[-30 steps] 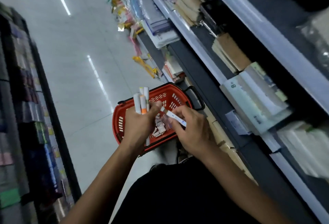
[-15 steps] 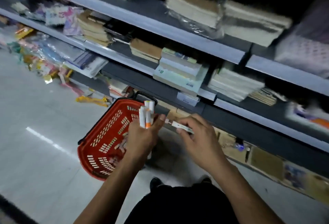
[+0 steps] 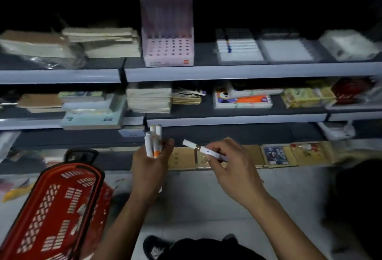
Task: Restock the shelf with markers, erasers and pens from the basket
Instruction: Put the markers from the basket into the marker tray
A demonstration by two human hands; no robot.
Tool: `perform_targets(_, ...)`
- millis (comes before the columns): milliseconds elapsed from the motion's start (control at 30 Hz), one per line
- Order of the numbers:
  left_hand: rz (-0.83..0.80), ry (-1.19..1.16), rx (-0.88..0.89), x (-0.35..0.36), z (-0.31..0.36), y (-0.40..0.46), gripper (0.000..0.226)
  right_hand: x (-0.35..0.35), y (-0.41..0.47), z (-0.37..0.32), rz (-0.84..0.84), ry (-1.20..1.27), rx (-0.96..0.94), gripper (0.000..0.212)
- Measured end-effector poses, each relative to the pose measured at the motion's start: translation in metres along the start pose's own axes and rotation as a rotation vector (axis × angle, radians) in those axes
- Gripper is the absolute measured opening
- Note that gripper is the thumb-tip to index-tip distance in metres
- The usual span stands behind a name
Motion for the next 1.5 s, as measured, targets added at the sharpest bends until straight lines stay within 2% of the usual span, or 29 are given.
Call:
perform_targets(100, -0.063, 0.036, 0.081, 0.061, 0.013, -0.025, 0.033, -0.051, -0.013, 0.036, 0.063, 0.009, 0.017, 0.014)
perform_targets(300, -0.121, 0.121, 0.159, 0.151, 0.035, -0.052, 0.033, -0.127, -0.022, 0.092, 0.115, 0.047, 0.055, 0.014)
perform_targets(467, -0.12, 0.152, 0.201, 0.19, 0.054, -0.043, 0.013, -0.158, -0.007, 0.114, 0.139, 0.072, 0.046, 0.012)
perform_targets(733, -0.104, 0.115, 0.301, 0.207, 0.09, 0.011, 0.022, -0.156, 0.068, 0.127, 0.107, 0.064, 0.035, 0.022)
perform_targets(900, -0.027, 0.151, 0.473, 0.205, 0.116, 0.057, 0.031, -0.151, 0.136, 0.116, 0.109, 0.031, -0.061, 0.02)
perform_targets(1067, -0.066, 0.329, 0.656, 0.213, 0.121, 0.101, 0.017, -0.145, 0.205, 0.107, 0.128, -0.077, -0.128, 0.014)
perform_targets(1167, -0.055, 0.451, 0.773, 0.223, 0.121, 0.116, 0.038, -0.14, 0.244, 0.105, 0.123, -0.149, -0.17, 0.012)
perform_targets(1267, -0.037, 0.499, 0.841, 0.233, 0.122, 0.122, 0.042, -0.135, 0.278, 0.11, 0.105, -0.188, -0.184, 0.014)
perform_targets(1500, -0.052, 0.475, 0.782, 0.245, 0.12, 0.126, 0.046, -0.117, 0.315, 0.124, -0.002, -0.266, -0.163, 0.019)
Point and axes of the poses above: each hand's wrist, its own y-axis towards the middle knuckle, its own x-axis out of the palm, z = x × y, the point moved 5 cm from there along y, towards the middle knuckle, and after that the axes turned 2 degrees about z, right-handed, at the moved point
